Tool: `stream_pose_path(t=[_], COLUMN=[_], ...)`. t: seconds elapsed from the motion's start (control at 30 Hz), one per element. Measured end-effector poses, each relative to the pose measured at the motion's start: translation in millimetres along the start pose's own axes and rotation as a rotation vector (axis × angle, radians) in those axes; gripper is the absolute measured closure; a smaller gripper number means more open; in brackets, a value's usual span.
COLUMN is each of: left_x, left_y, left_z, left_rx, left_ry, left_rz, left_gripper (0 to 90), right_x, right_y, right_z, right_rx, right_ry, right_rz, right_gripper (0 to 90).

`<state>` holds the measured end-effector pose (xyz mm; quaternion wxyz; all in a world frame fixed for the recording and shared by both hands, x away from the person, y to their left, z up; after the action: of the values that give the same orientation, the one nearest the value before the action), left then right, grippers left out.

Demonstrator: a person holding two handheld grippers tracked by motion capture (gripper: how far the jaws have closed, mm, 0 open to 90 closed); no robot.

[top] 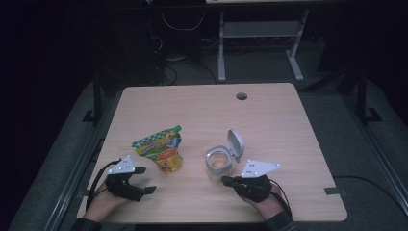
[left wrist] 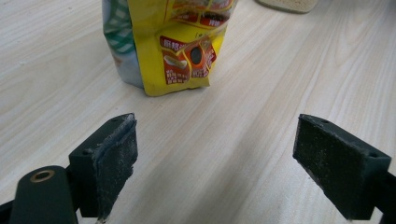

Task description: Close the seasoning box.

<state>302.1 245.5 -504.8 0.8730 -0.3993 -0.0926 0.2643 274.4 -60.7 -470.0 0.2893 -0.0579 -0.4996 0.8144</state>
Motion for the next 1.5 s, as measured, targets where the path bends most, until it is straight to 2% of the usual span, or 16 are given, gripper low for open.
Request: stream_pose_path(t=[0.07, 0.3, 0.6, 0.63, 0.73, 0.93, 1.13, 1.33, 1.5], left_x=[0.0, 1.8, 5.9, 5.9, 7.1, 7.7, 7.7, 7.6, 8.6], left_y=[0.7, 5.0, 6.4, 6.5, 6.1, 5.2, 5.8, 5.7, 6.8], left_z=[-0.3, -6.0, -5.7, -5.6, -4.6, -3.9, -3.8, -4.0, -5.1], left_rx=[-0.007, 0.026, 0.028, 0.028, 0.025, 0.017, 0.017, 0.019, 0.022], left_ry=[-0.006, -0.014, -0.026, -0.027, -0.029, -0.029, -0.027, -0.027, -0.026], left_rz=[0.012, -0.002, -0.007, -0.004, -0.002, 0.002, 0.010, 0.005, 0.009], left_gripper=[13.7, 13.8, 14.3, 14.3, 14.3, 14.4, 14.4, 14.4, 14.4], right_x=[-3.5, -20.4, -41.8, -46.8, -56.4, -73.4, -81.9, -83.8, -73.4], right_y=[1.5, -1.4, -4.6, -6.1, -9.5, -19.9, -30.6, -42.5, -51.2], right_z=[7.0, 27.0, 37.4, 39.5, 43.2, 45.6, 40.9, 34.9, 29.3], right_rx=[-0.007, -0.063, -0.094, -0.105, -0.127, -0.182, -0.212, -0.233, -0.246], right_ry=[0.012, 0.059, 0.109, 0.130, 0.155, 0.176, 0.163, 0.147, 0.119], right_rz=[-0.010, -0.035, -0.057, -0.058, -0.075, -0.109, -0.129, -0.116, -0.093], right_gripper=[89.7, 89.7, 89.8, 89.8, 90.0, 90.0, 90.0, 89.9, 89.9])
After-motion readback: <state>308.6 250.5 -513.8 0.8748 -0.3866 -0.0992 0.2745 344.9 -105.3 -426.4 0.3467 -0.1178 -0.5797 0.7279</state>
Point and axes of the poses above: each handheld gripper's, and its own axes: z roughly backward along the jaws, y roughly out of its underside, x roughly to its left, the point moved 8 cm from there along -z, roughly forward along the jaws, and after that the axes turned 4 degrees about -z, right-handed, at the moved point
